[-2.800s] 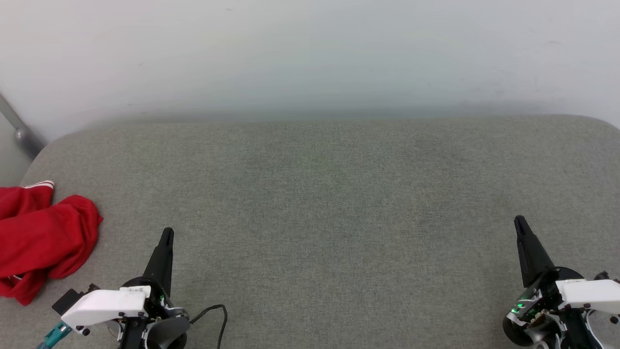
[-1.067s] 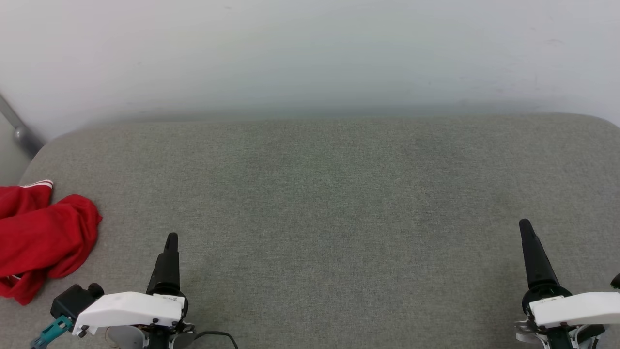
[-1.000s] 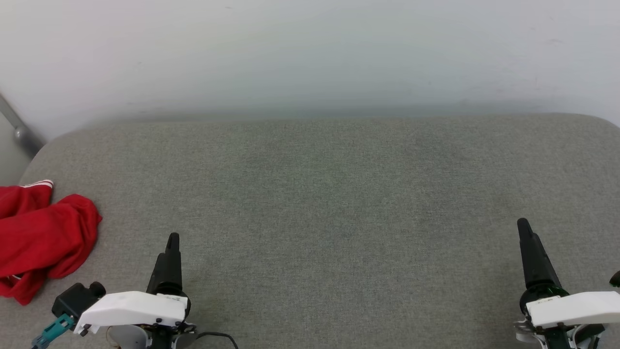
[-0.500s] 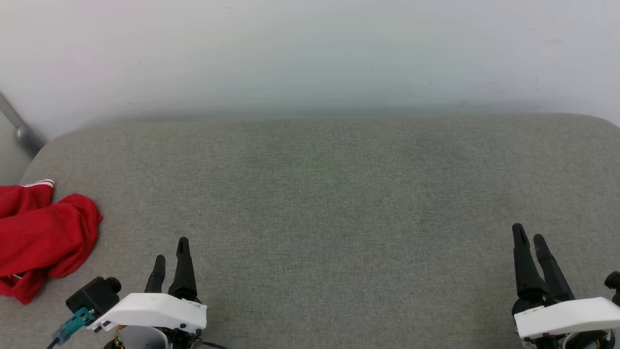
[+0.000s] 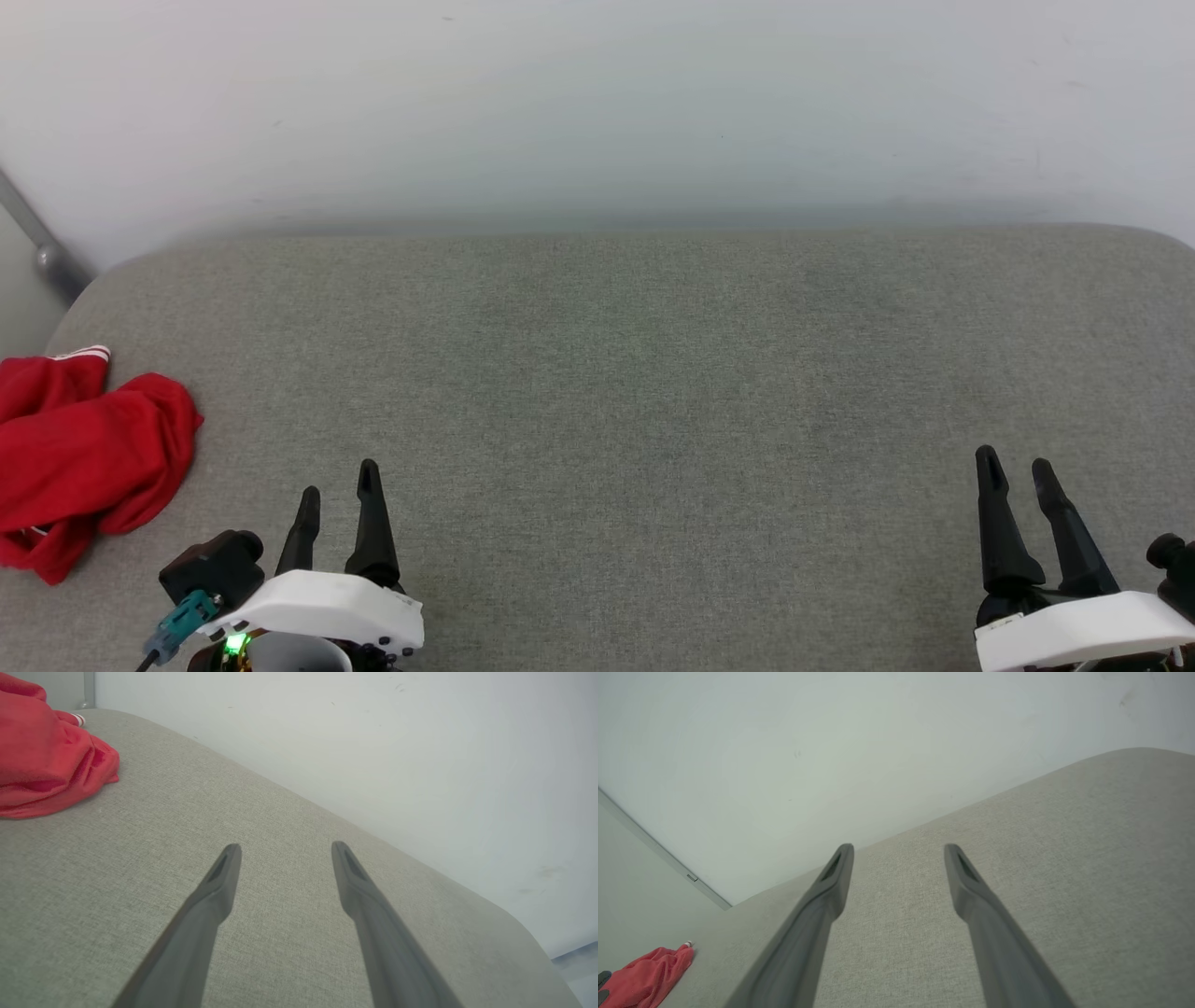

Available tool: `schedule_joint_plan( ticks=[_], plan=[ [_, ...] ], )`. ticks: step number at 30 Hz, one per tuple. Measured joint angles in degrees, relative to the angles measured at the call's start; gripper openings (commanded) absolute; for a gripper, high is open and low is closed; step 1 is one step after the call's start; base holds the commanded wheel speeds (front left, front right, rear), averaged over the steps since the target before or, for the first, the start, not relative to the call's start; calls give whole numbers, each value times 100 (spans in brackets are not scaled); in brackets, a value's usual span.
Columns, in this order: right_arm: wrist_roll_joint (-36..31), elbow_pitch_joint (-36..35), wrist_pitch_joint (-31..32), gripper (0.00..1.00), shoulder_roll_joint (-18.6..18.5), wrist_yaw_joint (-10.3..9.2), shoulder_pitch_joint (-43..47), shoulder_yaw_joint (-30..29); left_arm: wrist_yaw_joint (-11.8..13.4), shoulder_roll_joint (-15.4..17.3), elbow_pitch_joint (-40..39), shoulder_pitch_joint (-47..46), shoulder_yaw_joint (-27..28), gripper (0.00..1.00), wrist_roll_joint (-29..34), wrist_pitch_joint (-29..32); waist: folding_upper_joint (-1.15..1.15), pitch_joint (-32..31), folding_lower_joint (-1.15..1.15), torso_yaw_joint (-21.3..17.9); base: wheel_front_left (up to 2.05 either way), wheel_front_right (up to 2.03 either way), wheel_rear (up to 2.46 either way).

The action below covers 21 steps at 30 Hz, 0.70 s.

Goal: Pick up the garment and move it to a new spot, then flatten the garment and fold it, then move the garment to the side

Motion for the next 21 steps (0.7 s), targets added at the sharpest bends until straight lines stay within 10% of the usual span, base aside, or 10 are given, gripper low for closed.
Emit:
schedule_joint_plan(
  ticks=[21],
  plan=[
    [-1228, -255, -307, 100, 0, 1, 252, 54, 110, 19, -157, 173, -240, 100, 1182, -322, 0, -7, 0, 27, 0, 0, 0]
  ],
)
